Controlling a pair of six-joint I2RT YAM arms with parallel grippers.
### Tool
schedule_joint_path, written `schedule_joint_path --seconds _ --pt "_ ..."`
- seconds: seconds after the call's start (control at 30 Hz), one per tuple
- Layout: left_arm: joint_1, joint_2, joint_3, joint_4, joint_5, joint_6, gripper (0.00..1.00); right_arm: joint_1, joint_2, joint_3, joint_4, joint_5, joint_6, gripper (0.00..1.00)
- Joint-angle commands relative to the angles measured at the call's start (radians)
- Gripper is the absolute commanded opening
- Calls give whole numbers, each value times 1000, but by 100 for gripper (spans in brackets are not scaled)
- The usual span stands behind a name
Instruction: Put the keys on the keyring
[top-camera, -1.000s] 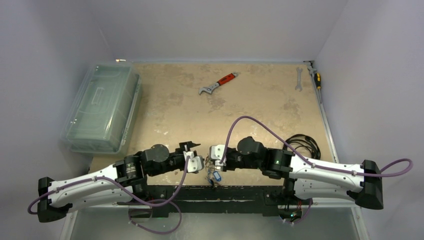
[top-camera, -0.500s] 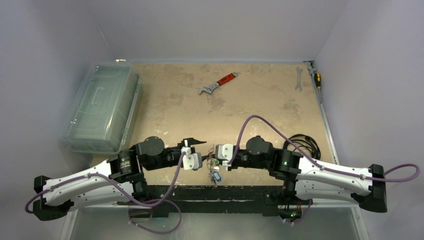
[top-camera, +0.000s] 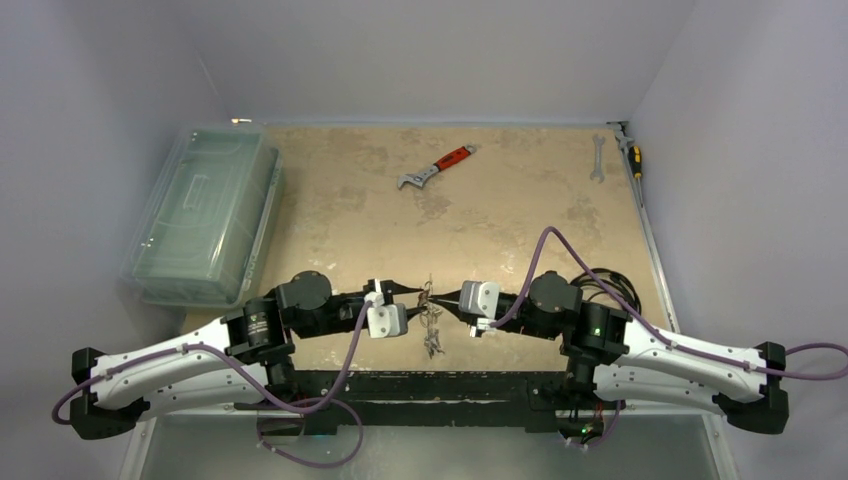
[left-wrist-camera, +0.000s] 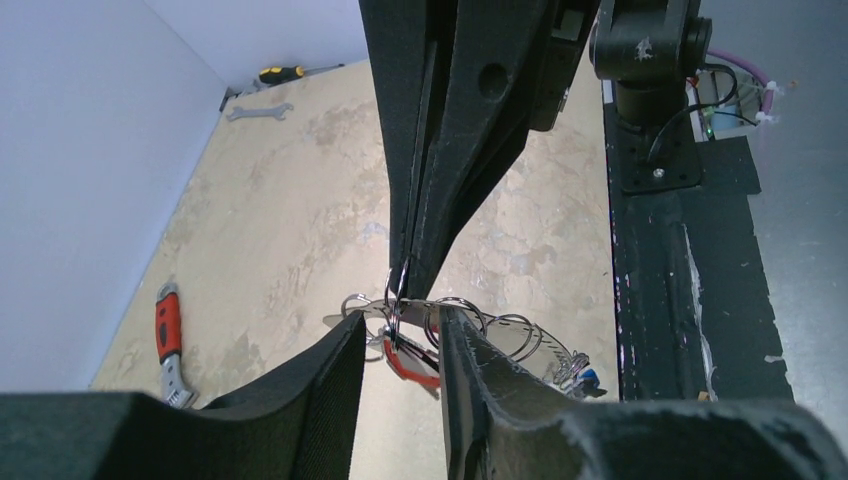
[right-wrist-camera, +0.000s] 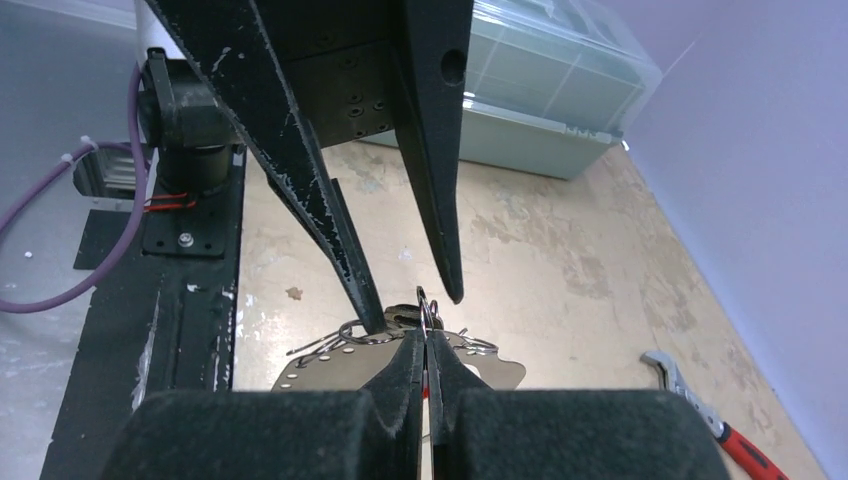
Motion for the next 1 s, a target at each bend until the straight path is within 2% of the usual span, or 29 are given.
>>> schedule_joint_path --seconds 0.0,0.13,0.73,0.87,0.97 --pt "3 -10 -9 89 30 -23 29 -4 -16 15 87 6 14 0" --pt "9 -11 -20 95 37 -15 25 -4 -21 19 91 -7 17 0" --pt "56 28 -35 96 46 -4 24 -4 -21 27 87 -71 30 0" --pt "69 19 -38 103 24 -14 34 -4 -26 28 86 -86 35 0" --pt "81 6 -37 102 3 -16 35 -4 -28 27 82 -91 36 0"
